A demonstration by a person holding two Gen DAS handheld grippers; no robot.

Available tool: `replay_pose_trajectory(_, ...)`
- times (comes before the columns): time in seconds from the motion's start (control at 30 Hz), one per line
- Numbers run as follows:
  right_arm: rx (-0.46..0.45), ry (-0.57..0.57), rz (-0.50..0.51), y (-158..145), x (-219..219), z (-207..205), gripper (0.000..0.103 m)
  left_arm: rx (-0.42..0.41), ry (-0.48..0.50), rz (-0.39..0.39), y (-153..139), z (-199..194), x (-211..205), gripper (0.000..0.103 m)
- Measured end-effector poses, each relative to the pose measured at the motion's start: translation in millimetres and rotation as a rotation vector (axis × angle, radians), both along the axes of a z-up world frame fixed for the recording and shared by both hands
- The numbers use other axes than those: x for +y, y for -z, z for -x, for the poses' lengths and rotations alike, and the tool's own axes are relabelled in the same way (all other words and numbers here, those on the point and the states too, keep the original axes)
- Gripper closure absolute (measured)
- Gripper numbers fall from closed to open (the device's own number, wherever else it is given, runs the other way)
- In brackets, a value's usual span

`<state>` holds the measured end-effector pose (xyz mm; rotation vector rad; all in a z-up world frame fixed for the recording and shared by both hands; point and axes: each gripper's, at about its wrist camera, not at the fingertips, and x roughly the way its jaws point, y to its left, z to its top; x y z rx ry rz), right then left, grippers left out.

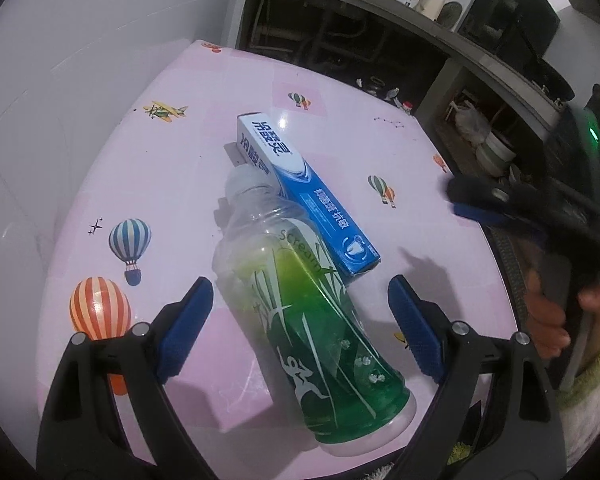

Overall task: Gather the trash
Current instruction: 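Grasp the green plastic bottle with the right tool while the left tool approaches the toothpaste box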

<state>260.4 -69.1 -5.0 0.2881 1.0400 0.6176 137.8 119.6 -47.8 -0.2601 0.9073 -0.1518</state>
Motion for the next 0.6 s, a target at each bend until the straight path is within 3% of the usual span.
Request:
replay_pose_trajectory(0.17, -0.005, -0.099, 0.019, -3, 35, 12, 0.018, -0.022, -0.058, -0.036, -2, 4, 21, 0.023)
replay_pose_trajectory(0.3, 0.061, -0.194, 0.044, 10, 53, 34, 0.018, -0.031, -0.125, -0.056, -5, 5, 43, 0.028)
replay_pose_trajectory(0.6, 0.126, -0.240, 0.101, 23, 88, 42, 0.018, -0.050, -0.173, -0.034, -7, 6, 63, 0.032)
